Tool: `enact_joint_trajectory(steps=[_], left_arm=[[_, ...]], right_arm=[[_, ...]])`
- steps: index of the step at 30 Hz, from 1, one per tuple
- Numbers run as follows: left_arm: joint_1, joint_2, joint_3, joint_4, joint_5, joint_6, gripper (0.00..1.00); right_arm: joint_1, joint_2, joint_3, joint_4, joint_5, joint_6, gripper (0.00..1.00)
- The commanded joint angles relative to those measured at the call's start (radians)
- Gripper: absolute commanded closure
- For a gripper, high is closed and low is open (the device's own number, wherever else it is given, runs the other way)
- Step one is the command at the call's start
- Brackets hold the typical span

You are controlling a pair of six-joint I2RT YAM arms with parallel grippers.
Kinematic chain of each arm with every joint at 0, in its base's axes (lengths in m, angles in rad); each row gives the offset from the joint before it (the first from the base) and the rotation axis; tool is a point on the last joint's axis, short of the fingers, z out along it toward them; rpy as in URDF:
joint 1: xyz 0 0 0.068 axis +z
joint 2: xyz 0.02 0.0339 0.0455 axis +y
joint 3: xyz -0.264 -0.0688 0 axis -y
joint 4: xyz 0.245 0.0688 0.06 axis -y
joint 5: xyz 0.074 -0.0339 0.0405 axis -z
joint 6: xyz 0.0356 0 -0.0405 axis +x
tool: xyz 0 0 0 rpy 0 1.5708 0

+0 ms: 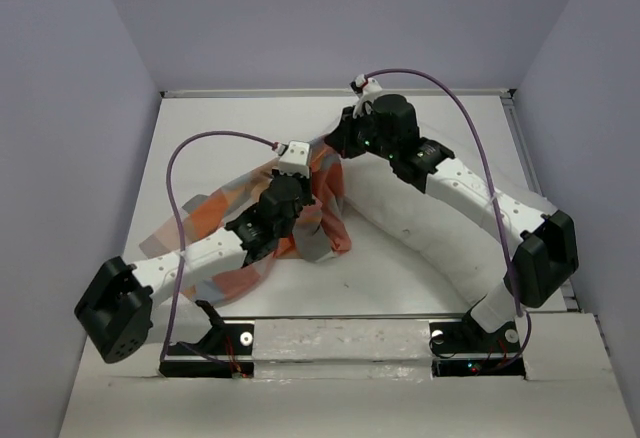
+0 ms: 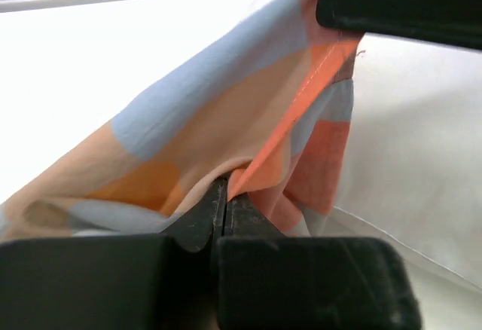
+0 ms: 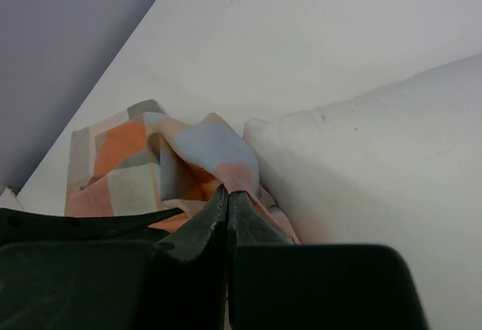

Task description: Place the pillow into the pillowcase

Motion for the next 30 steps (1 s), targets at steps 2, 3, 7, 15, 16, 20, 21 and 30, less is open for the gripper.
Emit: enact_joint_trajectory(steps=[2,3,7,15,16,20,21,30], left_arm=[[0.003,-0.27,-0.04,-0.182,-0.024,-0.031,1.0],[0.003,-0.296,-0.018,-0.251,-0.019,-0.031,1.0],[0.019,-0.379,0.143,-0.434,0.039,-0.045,1.0],[0.04,-0.347,0.315,-0.623,0.177,-0.03,1.0],[0.04,-0.343,0.299,-0.612,0.189,-0.034,1.0],[0.045,-0.329,0.257,-0.566,0.217,-0.048,1.0],[0.049,-0.327,0.254,-0.55,0.226,-0.048,1.0],[0.146,-0.238,0.335,-0.47,0.362,-0.04,1.0]], right_arm=[[-0.009,-0.033,0.061,0.014,0.079,-0.091,1.0],[-0.009,-0.04,0.081,0.002,0.079,-0.109,1.0],[-0.009,-0.086,0.093,-0.09,0.052,-0.161,0.97],[-0.009,-0.168,-0.033,-0.178,-0.068,-0.181,0.47],[-0.009,-0.178,-0.043,-0.187,-0.051,-0.181,0.33],[-0.083,-0.295,-0.097,-0.222,-0.057,-0.176,0.13],[-0.092,-0.313,-0.103,-0.23,-0.068,-0.178,0.11],[0.067,-0.38,-0.319,-0.06,-0.318,-0.042,1.0]])
